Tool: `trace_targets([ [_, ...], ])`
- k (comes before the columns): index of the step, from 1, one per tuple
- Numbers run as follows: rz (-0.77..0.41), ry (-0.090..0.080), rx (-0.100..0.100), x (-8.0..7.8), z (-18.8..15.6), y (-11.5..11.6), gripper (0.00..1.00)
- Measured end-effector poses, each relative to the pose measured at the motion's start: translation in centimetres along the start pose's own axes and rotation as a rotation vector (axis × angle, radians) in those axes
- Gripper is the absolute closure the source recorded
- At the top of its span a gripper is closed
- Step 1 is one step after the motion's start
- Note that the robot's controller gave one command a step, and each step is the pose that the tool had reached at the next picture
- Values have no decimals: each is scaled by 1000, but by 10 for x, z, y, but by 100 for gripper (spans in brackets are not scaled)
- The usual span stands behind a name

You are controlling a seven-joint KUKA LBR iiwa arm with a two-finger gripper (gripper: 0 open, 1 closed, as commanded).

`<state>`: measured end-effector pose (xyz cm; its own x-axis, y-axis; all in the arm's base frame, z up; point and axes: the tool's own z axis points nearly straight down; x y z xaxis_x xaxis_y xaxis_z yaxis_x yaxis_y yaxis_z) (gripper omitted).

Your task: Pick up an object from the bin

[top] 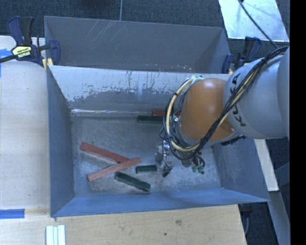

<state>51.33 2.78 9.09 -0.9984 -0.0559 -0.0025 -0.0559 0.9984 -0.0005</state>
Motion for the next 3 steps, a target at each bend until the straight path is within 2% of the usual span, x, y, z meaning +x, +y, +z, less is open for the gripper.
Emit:
trace_targets([
  [1, 0, 0, 0, 0, 0, 0, 0],
  [2, -1, 0, 0, 0, 0, 0, 100],
  [3, -1, 0, 0, 0, 0, 0, 0],
])
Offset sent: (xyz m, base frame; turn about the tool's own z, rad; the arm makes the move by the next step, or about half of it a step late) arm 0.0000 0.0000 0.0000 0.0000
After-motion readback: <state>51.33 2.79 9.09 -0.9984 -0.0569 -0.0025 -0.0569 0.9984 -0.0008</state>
